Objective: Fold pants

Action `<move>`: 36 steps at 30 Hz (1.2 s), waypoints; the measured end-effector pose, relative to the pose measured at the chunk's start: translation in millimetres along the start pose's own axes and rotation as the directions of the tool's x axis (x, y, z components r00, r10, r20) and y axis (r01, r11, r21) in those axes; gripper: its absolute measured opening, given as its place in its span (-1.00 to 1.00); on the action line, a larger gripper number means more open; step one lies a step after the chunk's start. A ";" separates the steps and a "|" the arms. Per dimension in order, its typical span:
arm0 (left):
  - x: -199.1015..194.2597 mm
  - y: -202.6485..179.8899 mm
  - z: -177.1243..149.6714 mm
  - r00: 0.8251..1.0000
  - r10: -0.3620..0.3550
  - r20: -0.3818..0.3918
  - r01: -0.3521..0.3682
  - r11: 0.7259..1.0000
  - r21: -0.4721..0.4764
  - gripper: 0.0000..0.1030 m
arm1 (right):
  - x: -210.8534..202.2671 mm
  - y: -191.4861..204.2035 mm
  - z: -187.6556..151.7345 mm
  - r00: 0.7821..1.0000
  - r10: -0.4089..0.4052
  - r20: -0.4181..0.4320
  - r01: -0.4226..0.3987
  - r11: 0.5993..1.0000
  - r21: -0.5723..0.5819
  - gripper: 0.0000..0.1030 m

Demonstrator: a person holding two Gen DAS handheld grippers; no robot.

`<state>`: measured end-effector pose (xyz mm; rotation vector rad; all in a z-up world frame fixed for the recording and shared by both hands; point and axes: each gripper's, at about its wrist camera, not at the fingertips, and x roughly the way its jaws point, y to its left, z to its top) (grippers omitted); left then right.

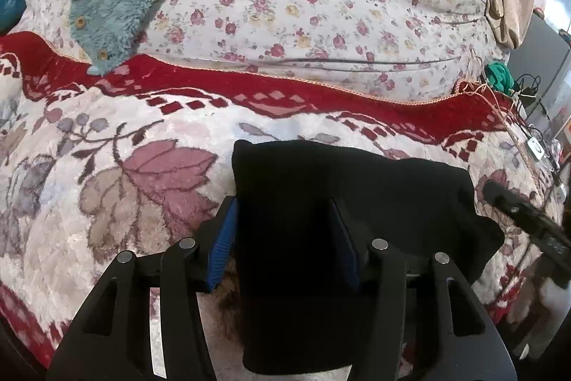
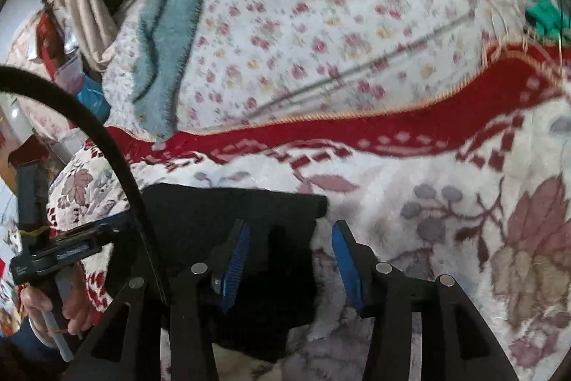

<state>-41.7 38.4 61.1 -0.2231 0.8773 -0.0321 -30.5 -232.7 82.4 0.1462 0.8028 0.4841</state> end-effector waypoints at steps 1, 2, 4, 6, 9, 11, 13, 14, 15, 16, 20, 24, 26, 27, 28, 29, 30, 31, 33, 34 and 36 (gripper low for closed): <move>-2.5 -1.5 -0.7 1.000 0.009 0.005 -0.009 1.000 0.004 -0.01 | -6.1 8.3 1.6 1.000 -0.012 0.015 0.012 1.000 -0.015 -0.10; -4.4 -2.6 -1.0 1.000 0.015 0.008 -0.015 1.000 0.005 -0.01 | -9.7 14.5 3.1 1.000 -0.018 0.025 0.018 0.999 -0.027 -0.10; -8.4 -5.0 -1.8 1.000 0.021 0.013 -0.022 1.000 0.007 -0.01 | -14.2 25.6 5.8 0.999 -0.004 0.042 0.006 0.999 -0.046 -0.09; -12.3 -7.0 -2.4 0.999 0.036 0.017 -0.036 0.999 0.009 -0.01 | -14.3 36.9 6.4 0.999 0.010 0.053 -0.007 0.998 -0.058 -0.05; -18.1 -11.3 -3.3 0.998 0.060 0.026 -0.061 0.998 0.022 -0.01 | -7.2 48.3 2.9 0.999 0.006 0.046 -0.004 0.998 -0.060 -0.05; -21.9 -13.2 -4.4 0.996 0.079 0.036 -0.080 0.996 0.028 -0.01 | 0.1 51.5 -1.9 0.999 0.019 0.039 -0.018 0.999 -0.039 -0.05; -25.3 -14.1 -5.4 0.995 0.091 0.047 -0.093 0.995 0.032 -0.01 | 4.3 53.9 -6.7 0.999 0.027 0.037 -0.027 0.999 -0.021 -0.05; -26.7 -14.2 -6.0 0.994 0.098 0.052 -0.100 0.995 0.031 -0.01 | 6.8 55.3 -9.2 0.999 0.033 0.034 -0.033 0.999 -0.013 -0.05; -27.9 -14.1 -6.7 0.993 0.103 0.056 -0.104 0.994 0.028 -0.01 | 9.2 56.7 -11.3 0.999 0.038 0.028 -0.038 0.999 -0.007 -0.04; -28.4 -14.1 -7.2 0.993 0.104 0.057 -0.106 0.994 0.027 -0.01 | 10.5 57.9 -12.5 0.999 0.040 0.024 -0.040 0.999 -0.005 -0.04; -29.0 -12.3 -9.2 0.992 0.112 0.054 -0.113 0.993 0.028 -0.01 | 13.3 60.0 -15.3 0.999 0.037 0.015 -0.037 0.999 -0.004 -0.04; -27.8 -9.3 -11.6 0.993 0.113 0.043 -0.114 0.993 0.023 -0.01 | 14.0 55.4 -14.3 1.000 0.015 0.005 -0.015 1.000 -0.006 0.26; -27.4 -5.0 -12.9 0.994 0.106 0.034 -0.107 0.994 0.019 -0.01 | 14.4 49.8 -12.8 1.000 0.006 0.001 -0.006 1.000 -0.003 0.28; -27.1 -0.4 -14.2 0.995 0.092 0.025 -0.092 0.996 0.010 -0.01 | 14.5 45.4 -11.6 1.000 -0.003 -0.004 0.003 1.000 -0.003 0.29; -27.1 3.3 -14.8 0.997 0.077 0.018 -0.077 0.997 0.001 -0.01 | 14.4 41.1 -10.8 1.000 -0.012 -0.008 0.012 1.000 -0.003 0.31; -27.4 9.6 -16.0 0.999 0.048 0.007 -0.048 0.999 -0.008 0.00 | 14.5 34.3 -10.0 1.000 -0.023 -0.014 0.023 1.000 -0.003 0.40; -27.5 14.7 -16.9 1.000 0.026 0.002 -0.026 1.000 -0.013 0.04 | 14.9 28.5 -9.7 0.999 -0.036 -0.019 0.036 0.999 -0.005 0.51; -27.1 21.6 -17.9 1.000 0.004 -0.004 -0.005 1.000 -0.018 0.10 | 16.3 21.1 -9.5 0.998 -0.050 -0.029 0.050 0.999 -0.006 0.54; -25.6 29.2 -18.5 1.000 -0.023 -0.008 0.023 0.999 -0.023 0.23 | 19.7 6.7 -10.3 0.997 -0.063 -0.050 0.063 0.998 0.007 0.55; -24.4 32.9 -18.6 0.999 -0.044 -0.011 0.044 0.999 -0.031 0.24 | 22.2 -0.8 -10.5 0.996 -0.062 -0.061 0.063 0.998 0.022 0.55; -19.6 39.0 -18.1 0.994 -0.105 -0.035 0.103 0.993 -0.057 0.24 | 28.0 -17.4 -12.5 0.997 -0.008 -0.079 0.014 0.997 0.071 0.55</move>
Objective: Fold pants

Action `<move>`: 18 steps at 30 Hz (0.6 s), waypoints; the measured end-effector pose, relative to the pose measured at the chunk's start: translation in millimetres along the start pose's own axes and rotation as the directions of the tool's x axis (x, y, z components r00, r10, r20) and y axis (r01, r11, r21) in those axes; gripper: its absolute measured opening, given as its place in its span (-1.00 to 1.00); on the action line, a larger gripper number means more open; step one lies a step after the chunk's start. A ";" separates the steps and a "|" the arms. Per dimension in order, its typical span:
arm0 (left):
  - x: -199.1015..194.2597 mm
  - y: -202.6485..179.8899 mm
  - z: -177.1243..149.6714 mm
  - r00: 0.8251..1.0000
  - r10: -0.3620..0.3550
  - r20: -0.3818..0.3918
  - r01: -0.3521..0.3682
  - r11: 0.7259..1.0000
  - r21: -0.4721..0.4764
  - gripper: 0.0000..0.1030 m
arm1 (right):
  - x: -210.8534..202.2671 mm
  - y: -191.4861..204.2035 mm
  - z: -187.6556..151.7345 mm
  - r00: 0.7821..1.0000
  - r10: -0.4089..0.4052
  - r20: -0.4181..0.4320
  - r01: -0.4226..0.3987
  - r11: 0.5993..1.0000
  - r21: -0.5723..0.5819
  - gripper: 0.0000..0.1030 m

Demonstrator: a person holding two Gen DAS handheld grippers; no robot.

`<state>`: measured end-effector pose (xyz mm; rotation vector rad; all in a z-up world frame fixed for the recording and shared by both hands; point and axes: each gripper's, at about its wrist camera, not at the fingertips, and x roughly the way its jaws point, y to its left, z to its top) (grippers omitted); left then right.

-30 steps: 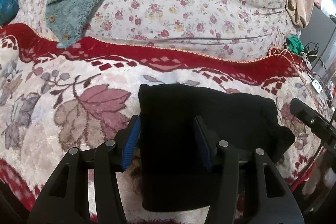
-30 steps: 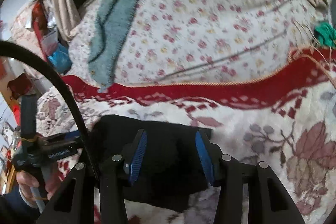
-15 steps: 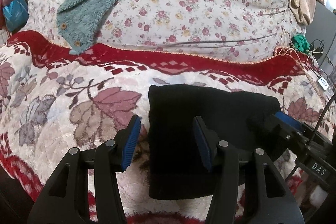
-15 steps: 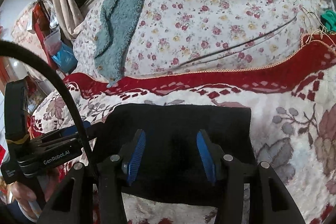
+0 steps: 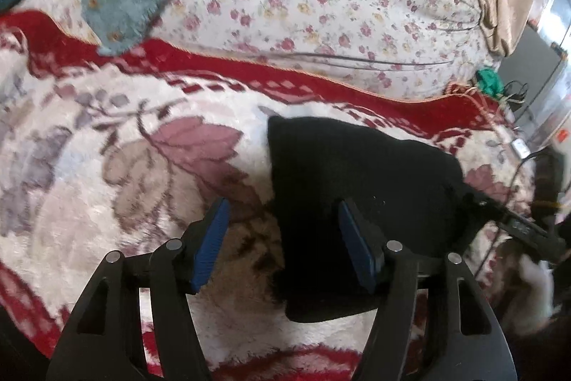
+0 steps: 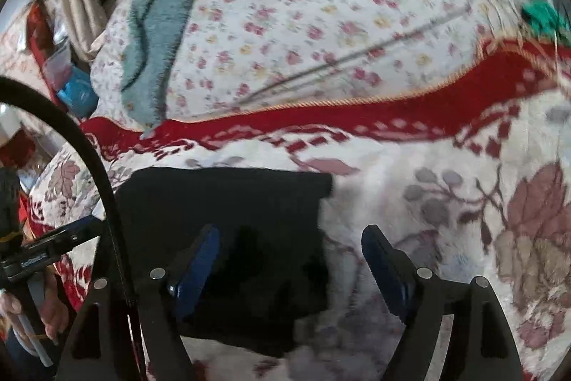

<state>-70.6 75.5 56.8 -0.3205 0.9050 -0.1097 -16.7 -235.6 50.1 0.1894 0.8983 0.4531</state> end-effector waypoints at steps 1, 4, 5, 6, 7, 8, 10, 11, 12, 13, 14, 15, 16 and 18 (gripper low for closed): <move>2.2 2.8 1.1 1.000 -0.026 -0.011 0.026 1.000 -0.010 0.24 | 3.1 -5.6 -0.6 0.999 0.033 -0.010 -0.033 0.999 0.020 0.55; 8.2 7.6 4.6 0.996 -0.090 -0.028 0.089 0.996 -0.026 0.24 | 15.4 -17.9 -4.4 0.989 0.143 -0.044 -0.139 0.987 0.086 0.56; 10.8 7.6 5.2 0.994 -0.105 -0.032 0.105 0.994 -0.028 0.25 | 20.0 -19.4 -5.8 0.982 0.182 -0.054 -0.176 0.979 0.104 0.56; 12.8 7.4 5.7 0.992 -0.118 -0.034 0.117 0.993 -0.028 0.26 | 23.7 -19.6 -6.8 0.975 0.215 -0.060 -0.207 0.972 0.115 0.56; 15.4 7.1 6.5 0.990 -0.134 -0.036 0.133 0.991 -0.027 0.27 | 27.3 -19.0 -7.7 0.968 0.244 -0.065 -0.235 0.964 0.125 0.56; 19.3 7.1 7.7 0.987 -0.157 -0.043 0.156 0.987 -0.029 0.27 | 31.2 -18.6 -9.0 0.961 0.268 -0.073 -0.256 0.957 0.138 0.56; 28.2 9.9 9.3 0.980 -0.191 -0.062 0.189 0.981 -0.043 0.42 | 40.5 -18.0 -10.9 0.947 0.307 -0.091 -0.288 0.942 0.173 0.56; 34.3 11.7 10.1 0.976 -0.203 -0.073 0.199 0.978 -0.056 0.45 | 44.1 -17.0 -11.8 0.946 0.311 -0.092 -0.292 0.940 0.178 0.56; 40.1 13.6 10.2 0.973 -0.217 -0.081 0.212 0.975 -0.068 0.50 | 45.2 -14.8 -12.1 0.946 0.312 -0.087 -0.295 0.941 0.165 0.56; 44.2 15.1 10.1 0.969 -0.230 -0.086 0.224 0.972 -0.075 0.55 | 45.9 -13.9 -12.1 0.945 0.316 -0.086 -0.300 0.941 0.158 0.57; 50.2 16.4 9.7 0.965 -0.245 -0.096 0.237 0.968 -0.086 0.57 | 47.4 -14.1 -12.3 0.943 0.322 -0.083 -0.306 0.938 0.164 0.57; 54.4 17.1 9.1 0.961 -0.255 -0.103 0.246 0.965 -0.095 0.62 | 48.1 -14.7 -12.3 0.942 0.327 -0.078 -0.310 0.935 0.171 0.58; 58.2 17.2 8.5 0.958 -0.269 -0.101 0.259 0.960 -0.103 0.69 | 48.6 -14.5 -12.4 0.942 0.329 -0.073 -0.313 0.934 0.171 0.58; 60.3 13.8 7.8 0.960 -0.267 -0.088 0.260 0.962 -0.084 0.74 | 48.2 -11.5 -14.1 0.944 0.324 -0.063 -0.312 0.938 0.150 0.49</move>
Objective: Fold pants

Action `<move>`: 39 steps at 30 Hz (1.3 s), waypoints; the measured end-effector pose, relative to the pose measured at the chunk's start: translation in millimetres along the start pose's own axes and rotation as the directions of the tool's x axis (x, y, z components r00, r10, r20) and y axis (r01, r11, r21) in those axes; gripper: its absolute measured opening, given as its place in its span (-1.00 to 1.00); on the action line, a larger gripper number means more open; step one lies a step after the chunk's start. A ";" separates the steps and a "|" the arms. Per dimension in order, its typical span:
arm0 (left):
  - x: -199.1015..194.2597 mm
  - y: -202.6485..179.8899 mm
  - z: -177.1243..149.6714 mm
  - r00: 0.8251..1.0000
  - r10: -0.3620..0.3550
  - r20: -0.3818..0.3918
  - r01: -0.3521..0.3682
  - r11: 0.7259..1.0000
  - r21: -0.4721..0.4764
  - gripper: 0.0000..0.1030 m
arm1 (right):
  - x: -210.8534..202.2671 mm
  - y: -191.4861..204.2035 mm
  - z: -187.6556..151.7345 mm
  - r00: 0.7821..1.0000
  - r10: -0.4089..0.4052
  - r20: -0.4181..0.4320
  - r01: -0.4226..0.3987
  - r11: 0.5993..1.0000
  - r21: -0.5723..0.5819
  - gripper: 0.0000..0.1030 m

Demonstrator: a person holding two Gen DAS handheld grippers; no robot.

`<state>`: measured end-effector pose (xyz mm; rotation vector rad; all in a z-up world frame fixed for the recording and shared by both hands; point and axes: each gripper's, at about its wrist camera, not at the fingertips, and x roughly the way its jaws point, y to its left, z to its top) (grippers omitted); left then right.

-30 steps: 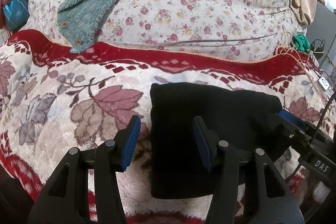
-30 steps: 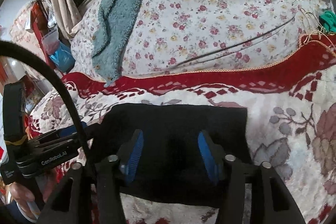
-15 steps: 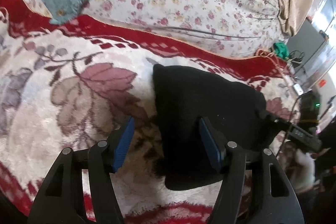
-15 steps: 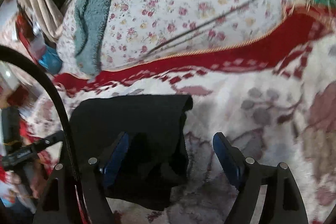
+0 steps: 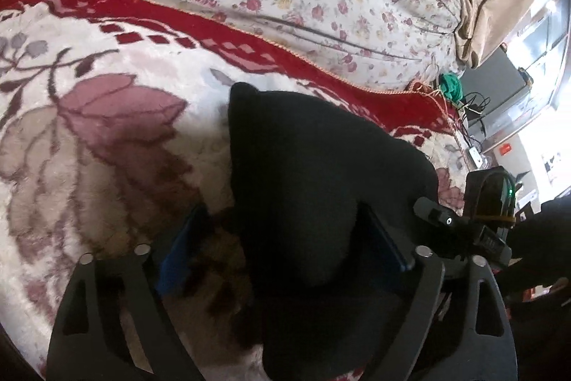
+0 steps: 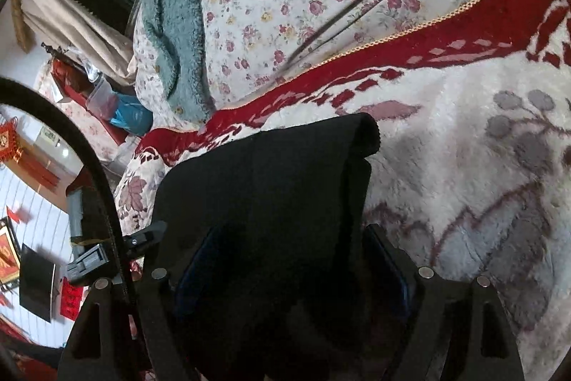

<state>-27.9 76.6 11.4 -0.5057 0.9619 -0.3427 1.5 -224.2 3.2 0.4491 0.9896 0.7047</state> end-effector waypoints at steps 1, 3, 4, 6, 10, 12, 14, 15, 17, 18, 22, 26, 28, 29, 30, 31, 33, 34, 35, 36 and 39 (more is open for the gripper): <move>1.5 -2.6 -0.6 1.000 0.012 0.004 -0.012 1.000 0.021 0.75 | 0.3 0.4 -0.9 1.000 0.002 0.005 -0.001 1.000 -0.008 0.36; 5.7 -11.0 -2.8 0.998 0.061 0.002 -0.061 0.994 0.088 0.72 | 0.5 1.1 -3.5 1.000 0.011 0.015 -0.011 1.000 -0.016 0.20; 5.9 -16.7 -4.3 0.997 0.076 0.006 -0.076 0.989 0.127 0.41 | 0.0 1.0 -3.6 1.000 0.011 0.016 -0.011 1.000 -0.022 0.16; 3.9 -21.0 -5.3 0.999 0.054 0.006 -0.055 0.988 0.143 0.15 | -2.7 2.2 -4.3 1.000 0.014 0.026 -0.013 1.000 -0.024 0.04; -5.3 -19.8 -2.4 0.999 0.040 0.010 -0.041 0.993 0.107 -0.16 | -9.2 10.1 -3.4 0.999 0.001 0.044 0.001 0.999 -0.042 -0.05; -14.8 -19.8 0.5 1.000 0.018 0.011 -0.019 0.995 0.095 -0.24 | -14.3 17.2 -0.5 0.998 0.002 0.057 0.001 0.999 -0.053 -0.09; -29.7 -22.4 3.4 0.999 0.024 0.036 -0.028 0.994 0.109 -0.25 | -17.5 26.5 3.2 0.998 0.011 0.064 -0.007 0.998 -0.070 -0.11; -35.1 -24.1 4.7 0.998 0.031 0.048 -0.037 0.992 0.117 -0.26 | -17.8 32.7 5.6 0.998 0.024 0.064 -0.019 0.997 -0.078 -0.13; -52.1 -23.4 8.6 0.996 0.045 0.075 -0.054 0.991 0.122 -0.26 | -15.4 45.0 8.7 0.997 0.036 0.066 -0.029 0.995 -0.098 -0.13; -59.7 -20.2 10.9 0.995 0.047 0.085 -0.057 0.992 0.115 -0.26 | -12.4 52.7 11.2 0.997 0.047 0.066 -0.040 0.994 -0.105 -0.13; -98.8 0.2 18.5 0.987 0.087 0.134 -0.100 0.991 0.090 -0.26 | 6.9 84.9 18.8 0.993 0.103 0.059 -0.094 0.986 -0.136 -0.13; -139.6 32.4 24.3 0.972 0.157 0.175 -0.166 0.986 0.034 -0.26 | 42.5 123.5 27.0 0.987 0.161 0.024 -0.155 0.974 -0.166 -0.13; -155.4 48.8 24.4 0.962 0.196 0.191 -0.201 0.980 0.007 -0.26 | 66.7 143.6 31.4 0.982 0.191 -0.005 -0.189 0.965 -0.182 -0.13; -160.3 56.3 23.7 0.958 0.210 0.195 -0.213 0.977 -0.008 -0.26 | 76.5 150.4 32.2 0.979 0.202 -0.020 -0.202 0.961 -0.187 -0.13; -165.5 65.7 22.8 0.954 0.226 0.195 -0.225 0.974 -0.028 -0.26 | 86.9 156.8 32.8 0.977 0.210 -0.035 -0.212 0.958 -0.191 -0.13; -168.4 73.6 21.1 0.951 0.240 0.194 -0.236 0.971 -0.046 -0.26 | 97.7 162.4 33.1 0.975 0.217 -0.051 -0.223 0.956 -0.192 -0.13; -173.3 94.7 17.3 0.945 0.269 0.188 -0.257 0.962 -0.087 -0.26 | 123.4 172.6 32.6 0.971 0.224 -0.086 -0.237 0.952 -0.192 -0.13; -173.2 105.1 14.9 0.943 0.282 0.179 -0.265 0.958 -0.109 -0.26 | 134.2 175.7 32.1 0.969 0.224 -0.101 -0.240 0.951 -0.193 -0.13; -172.6 112.7 12.8 0.942 0.289 0.168 -0.270 0.954 -0.128 -0.26 | 147.9 178.6 30.1 0.968 0.221 -0.120 -0.241 0.952 -0.190 -0.13; -169.9 123.8 10.4 0.943 0.298 0.150 -0.275 0.949 -0.155 -0.26 | 157.7 180.2 28.6 0.967 0.215 -0.135 -0.238 0.953 -0.185 -0.13; -156.7 149.4 3.4 0.944 0.312 0.107 -0.284 0.934 -0.216 -0.19 | 186.5 184.3 22.1 0.973 0.147 -0.179 -0.184 0.961 -0.206 -0.08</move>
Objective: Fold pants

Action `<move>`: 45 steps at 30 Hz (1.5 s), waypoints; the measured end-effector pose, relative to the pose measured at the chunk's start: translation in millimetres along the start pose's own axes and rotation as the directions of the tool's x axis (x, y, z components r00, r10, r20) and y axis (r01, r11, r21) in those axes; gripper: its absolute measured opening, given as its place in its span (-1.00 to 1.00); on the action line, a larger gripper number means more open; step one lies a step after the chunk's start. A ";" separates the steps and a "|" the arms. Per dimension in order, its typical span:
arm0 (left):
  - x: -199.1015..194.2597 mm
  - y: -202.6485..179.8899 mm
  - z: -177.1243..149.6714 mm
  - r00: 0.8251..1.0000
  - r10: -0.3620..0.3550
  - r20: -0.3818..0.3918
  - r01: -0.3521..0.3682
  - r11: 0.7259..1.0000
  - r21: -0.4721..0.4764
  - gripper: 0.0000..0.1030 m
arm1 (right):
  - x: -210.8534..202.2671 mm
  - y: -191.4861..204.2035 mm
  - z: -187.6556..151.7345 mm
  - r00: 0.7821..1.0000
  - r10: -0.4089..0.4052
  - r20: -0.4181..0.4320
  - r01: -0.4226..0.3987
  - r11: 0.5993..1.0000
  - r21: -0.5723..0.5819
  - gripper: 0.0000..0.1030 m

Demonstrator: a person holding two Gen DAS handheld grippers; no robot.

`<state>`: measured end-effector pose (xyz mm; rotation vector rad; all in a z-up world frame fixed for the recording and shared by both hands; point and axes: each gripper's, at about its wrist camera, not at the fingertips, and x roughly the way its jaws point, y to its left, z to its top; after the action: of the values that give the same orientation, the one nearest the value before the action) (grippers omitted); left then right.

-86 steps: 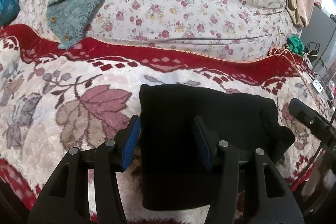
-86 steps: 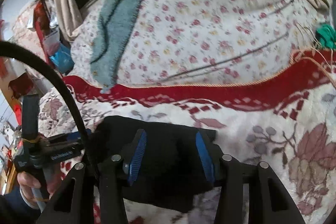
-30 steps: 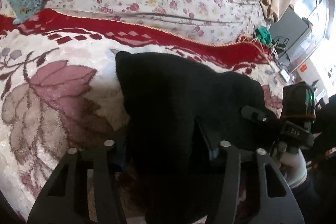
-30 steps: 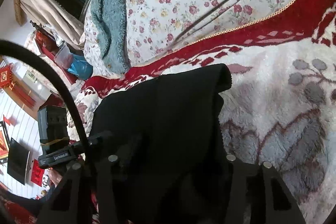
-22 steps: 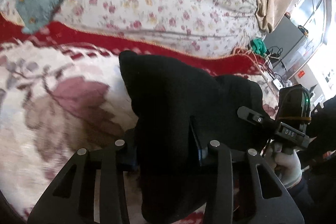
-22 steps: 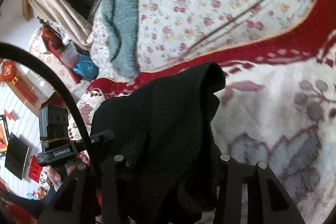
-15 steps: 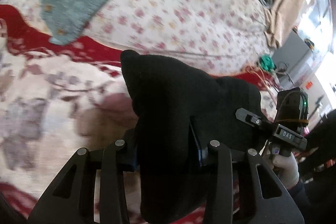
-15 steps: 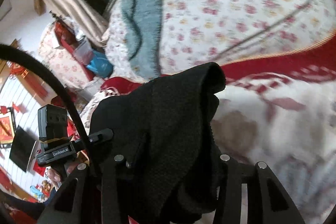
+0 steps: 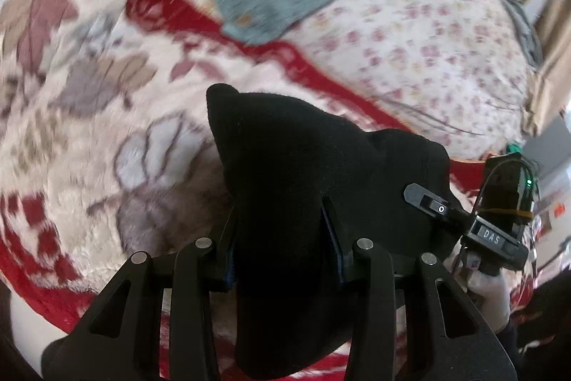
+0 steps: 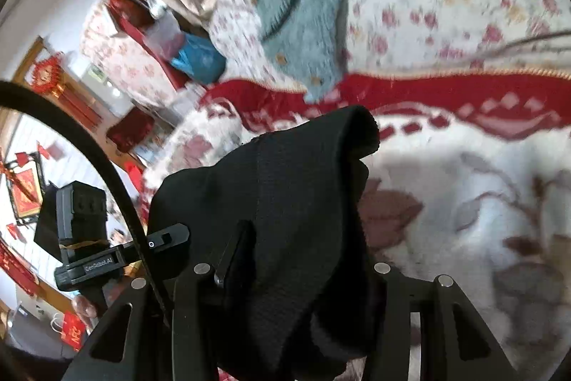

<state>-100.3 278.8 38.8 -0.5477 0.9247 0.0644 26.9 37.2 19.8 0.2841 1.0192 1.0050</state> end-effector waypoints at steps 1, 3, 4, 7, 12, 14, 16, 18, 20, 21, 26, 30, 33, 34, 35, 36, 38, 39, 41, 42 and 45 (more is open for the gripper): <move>2.7 4.0 -2.3 1.000 -0.005 0.004 0.005 1.000 -0.017 -0.03 | 7.3 -0.3 -0.9 0.999 -0.044 -0.012 0.044 0.999 -0.017 -0.04; 6.8 9.9 -5.7 1.000 -0.020 0.024 0.021 0.999 -0.045 0.19 | 11.4 -3.8 -3.0 0.992 -0.121 0.021 0.122 0.991 -0.063 0.40; 7.5 11.4 -6.6 0.999 -0.029 0.032 0.031 0.998 -0.047 0.23 | 8.2 -8.4 -4.0 0.993 -0.119 0.028 0.120 0.991 -0.058 0.45; 7.6 7.8 -5.7 0.999 -0.009 0.034 0.010 0.999 -0.030 0.25 | 1.5 -20.6 -0.7 0.995 -0.095 0.029 0.095 0.995 0.001 0.45; -6.2 -9.6 -7.6 0.989 0.124 0.076 -0.125 0.992 0.002 0.25 | -25.4 -4.2 5.7 0.980 -0.179 0.085 0.182 0.983 -0.021 0.45; -16.2 -19.6 -10.1 0.973 0.195 0.125 -0.199 0.980 0.019 0.25 | -42.6 10.0 7.2 0.970 -0.207 0.130 0.214 0.976 -0.038 0.45; -25.9 -27.9 -11.4 0.961 0.224 0.163 -0.231 0.973 0.024 0.25 | -54.0 24.2 8.7 0.959 -0.234 0.161 0.247 0.967 -0.069 0.45; -36.5 -38.5 -13.0 0.945 0.254 0.204 -0.266 0.964 0.030 0.25 | -62.8 40.0 8.1 0.950 -0.251 0.187 0.273 0.956 -0.104 0.45; -45.9 -48.8 -16.7 0.924 0.291 0.247 -0.310 0.950 0.041 0.25 | -66.8 55.5 4.7 0.943 -0.256 0.212 0.289 0.946 -0.145 0.45; -50.8 -54.0 -19.5 0.912 0.309 0.269 -0.332 0.942 0.044 0.25 | -66.7 61.5 3.0 0.938 -0.264 0.223 0.302 0.940 -0.158 0.45; -66.4 -65.4 -32.9 0.880 0.353 0.319 -0.379 0.925 0.021 0.25 | -59.5 81.9 -11.4 0.934 -0.261 0.245 0.308 0.934 -0.179 0.45; -75.1 -69.0 -43.5 0.863 0.372 0.341 -0.397 0.918 0.002 0.25 | -55.4 87.1 -23.7 0.928 -0.278 0.249 0.327 0.927 -0.182 0.45; -78.2 -71.4 -49.0 0.857 0.381 0.348 -0.407 0.913 0.003 0.25 | -52.4 87.5 -29.1 0.932 -0.275 0.237 0.319 0.932 -0.173 0.45; -79.0 -71.7 -50.8 0.857 0.380 0.348 -0.406 0.914 0.002 0.25 | -51.2 88.1 -30.5 0.933 -0.272 0.233 0.315 0.933 -0.173 0.45; -79.5 -72.2 -51.9 0.858 0.379 0.347 -0.404 0.915 0.002 0.25 | -49.5 89.1 -32.1 0.935 -0.272 0.230 0.314 0.933 -0.175 0.45; -79.8 -72.4 -52.3 0.858 0.378 0.347 -0.404 0.915 0.002 0.25 | -47.9 90.6 -33.1 0.936 -0.271 0.226 0.313 0.933 -0.178 0.45; -79.8 -72.2 -52.0 0.857 0.379 0.350 -0.405 0.914 0.002 0.25 | -44.9 93.5 -34.6 0.938 -0.269 0.218 0.310 0.932 -0.186 0.45; -80.4 -72.1 -52.6 0.856 0.378 0.351 -0.404 0.915 0.000 0.25 | -43.8 94.5 -35.0 0.939 -0.267 0.216 0.309 0.932 -0.189 0.45; -81.4 -71.8 -54.2 0.856 0.380 0.349 -0.405 0.915 -0.004 0.25 | -41.4 96.2 -35.8 0.941 -0.264 0.210 0.305 0.932 -0.196 0.45; -82.0 -71.5 -54.6 0.856 0.381 0.350 -0.404 0.915 -0.007 0.25 | -40.5 96.7 -36.0 0.941 -0.265 0.209 0.306 0.931 -0.198 0.45; -83.3 -69.6 -55.0 0.854 0.384 0.351 -0.404 0.914 -0.017 0.25 | -37.8 96.8 -36.4 0.943 -0.263 0.202 0.302 0.933 -0.196 0.45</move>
<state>-172.2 207.4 106.2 -0.2703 0.6748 0.4932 -62.7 50.9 82.2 0.0323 0.7549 0.8072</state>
